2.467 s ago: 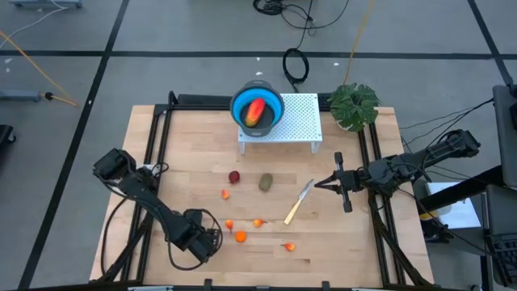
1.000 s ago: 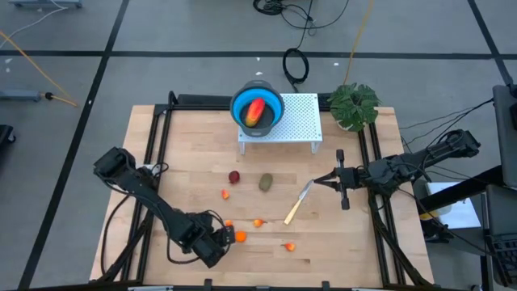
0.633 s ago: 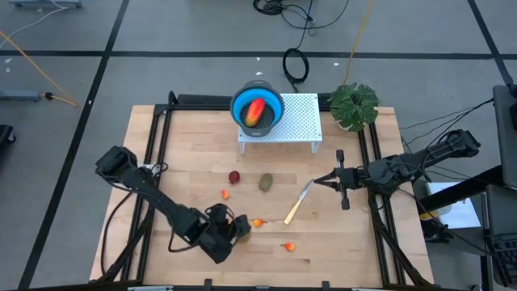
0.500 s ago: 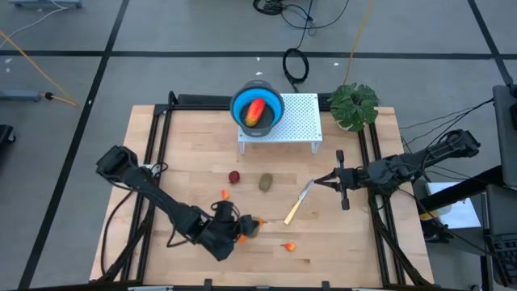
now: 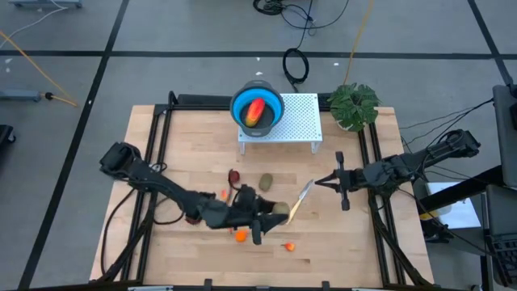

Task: Pick & Place Fruit
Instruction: Put the green kiwi into the blue strainer bowl on the shelf

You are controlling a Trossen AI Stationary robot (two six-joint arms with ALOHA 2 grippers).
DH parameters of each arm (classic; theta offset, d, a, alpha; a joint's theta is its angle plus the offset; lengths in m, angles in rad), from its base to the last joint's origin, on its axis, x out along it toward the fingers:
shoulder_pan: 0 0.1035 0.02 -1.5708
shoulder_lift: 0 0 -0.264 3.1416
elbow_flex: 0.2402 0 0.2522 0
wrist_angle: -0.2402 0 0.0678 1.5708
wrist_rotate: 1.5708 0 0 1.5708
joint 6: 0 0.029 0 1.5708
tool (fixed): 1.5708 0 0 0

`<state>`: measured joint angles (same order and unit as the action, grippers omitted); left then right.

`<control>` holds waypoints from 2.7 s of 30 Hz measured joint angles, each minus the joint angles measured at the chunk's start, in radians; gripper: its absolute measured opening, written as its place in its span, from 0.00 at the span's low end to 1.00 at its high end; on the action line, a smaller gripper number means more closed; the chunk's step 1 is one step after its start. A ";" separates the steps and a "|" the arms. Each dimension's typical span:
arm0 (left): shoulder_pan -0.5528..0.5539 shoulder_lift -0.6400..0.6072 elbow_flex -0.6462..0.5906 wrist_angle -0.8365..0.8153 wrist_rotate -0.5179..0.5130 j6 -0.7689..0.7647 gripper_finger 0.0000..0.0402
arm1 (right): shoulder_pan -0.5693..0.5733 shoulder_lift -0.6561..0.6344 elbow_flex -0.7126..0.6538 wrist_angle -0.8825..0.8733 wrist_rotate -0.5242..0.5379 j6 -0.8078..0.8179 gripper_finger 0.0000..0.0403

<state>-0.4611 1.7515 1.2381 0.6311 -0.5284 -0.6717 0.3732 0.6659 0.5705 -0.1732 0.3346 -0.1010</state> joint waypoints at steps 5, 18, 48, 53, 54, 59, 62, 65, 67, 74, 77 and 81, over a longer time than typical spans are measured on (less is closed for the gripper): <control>0.065 0.000 0.000 0.215 0.224 0.185 0.54 | 0.000 0.000 0.000 -0.030 0.000 -0.024 0.00; 0.154 0.000 0.000 0.466 0.571 0.323 0.54 | -0.013 -0.057 0.000 -0.109 -0.222 -0.069 0.00; 0.152 0.000 0.000 0.728 1.045 0.669 0.54 | -0.078 -0.375 0.000 -0.338 -0.315 -0.091 0.00; 0.151 0.000 0.000 0.729 1.053 0.678 0.54 | -0.078 -0.424 0.000 -0.357 -0.315 -0.068 0.00; 0.152 0.000 0.000 0.730 1.053 0.678 0.54 | -0.078 -0.430 0.000 -0.357 -0.315 -0.068 0.00; 0.151 0.000 0.000 0.731 0.994 0.641 0.54 | -0.078 -0.439 0.000 -0.396 -0.313 -0.064 0.00; 0.151 0.000 0.000 0.720 0.822 0.549 0.54 | -0.078 -0.439 -0.001 -0.399 -0.312 -0.057 0.00; 0.152 0.000 0.000 0.666 0.574 0.439 0.54 | -0.078 -0.446 -0.001 -0.399 -0.311 -0.053 0.00; 0.155 0.000 0.000 0.617 0.400 0.372 0.54 | -0.078 -0.449 -0.001 -0.399 -0.311 -0.036 0.00; 0.212 0.000 0.000 0.446 0.038 0.124 0.54 | -0.078 -0.466 -0.001 -0.396 -0.310 0.011 0.00; 0.253 -0.016 0.000 0.329 0.021 0.077 0.54 | -0.078 -0.466 -0.001 -0.396 -0.310 0.011 0.00; 0.314 -0.073 0.000 0.072 0.005 -0.019 0.54 | -0.078 -0.466 -0.001 -0.396 -0.310 0.011 0.00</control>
<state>-0.1475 1.6790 1.2381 0.7030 -0.5235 -0.6906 0.2947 0.1997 0.5694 -0.5696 0.0242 -0.0898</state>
